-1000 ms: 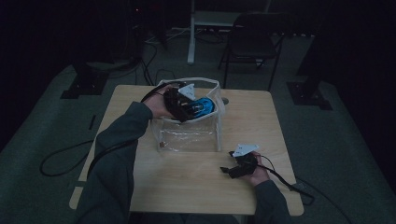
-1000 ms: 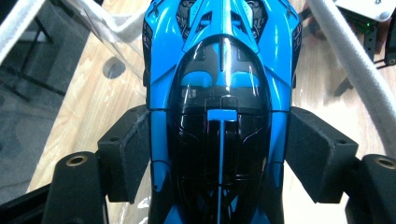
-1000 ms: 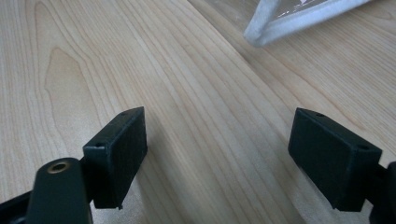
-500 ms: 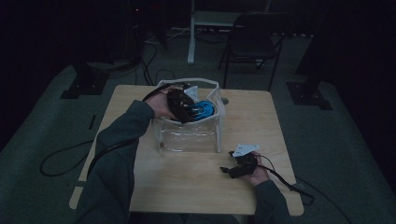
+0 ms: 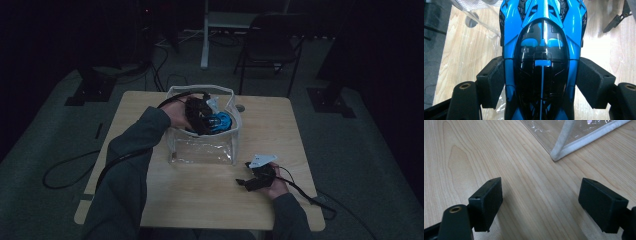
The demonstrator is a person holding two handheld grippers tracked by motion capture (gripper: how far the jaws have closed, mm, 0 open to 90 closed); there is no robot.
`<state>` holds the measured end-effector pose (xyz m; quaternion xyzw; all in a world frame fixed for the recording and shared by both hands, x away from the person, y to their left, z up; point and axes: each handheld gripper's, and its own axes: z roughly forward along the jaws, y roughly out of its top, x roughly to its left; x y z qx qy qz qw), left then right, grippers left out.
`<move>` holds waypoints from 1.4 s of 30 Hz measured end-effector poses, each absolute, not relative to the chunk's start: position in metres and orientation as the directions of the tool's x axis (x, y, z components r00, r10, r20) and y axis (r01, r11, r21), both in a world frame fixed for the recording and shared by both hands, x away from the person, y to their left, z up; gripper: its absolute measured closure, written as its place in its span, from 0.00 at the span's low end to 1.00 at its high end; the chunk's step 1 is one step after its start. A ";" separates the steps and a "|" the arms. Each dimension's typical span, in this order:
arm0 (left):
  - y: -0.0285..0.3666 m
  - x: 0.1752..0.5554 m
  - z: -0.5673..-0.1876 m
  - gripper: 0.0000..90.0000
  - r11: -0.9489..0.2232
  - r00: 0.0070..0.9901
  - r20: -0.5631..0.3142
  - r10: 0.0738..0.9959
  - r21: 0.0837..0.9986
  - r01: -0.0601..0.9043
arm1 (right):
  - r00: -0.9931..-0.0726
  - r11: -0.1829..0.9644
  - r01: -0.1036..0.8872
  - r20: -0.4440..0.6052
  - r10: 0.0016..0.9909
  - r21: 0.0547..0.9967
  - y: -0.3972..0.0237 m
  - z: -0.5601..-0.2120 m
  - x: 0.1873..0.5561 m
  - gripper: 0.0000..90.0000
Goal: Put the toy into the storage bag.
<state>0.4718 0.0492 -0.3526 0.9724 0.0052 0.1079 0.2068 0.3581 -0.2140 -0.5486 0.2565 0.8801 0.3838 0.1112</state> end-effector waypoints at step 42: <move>0.051 0.483 -0.375 0.31 -0.923 0.972 0.206 0.112 0.385 0.025 | -0.844 0.573 0.366 0.001 0.537 0.733 -0.214 -0.549 0.358 0.21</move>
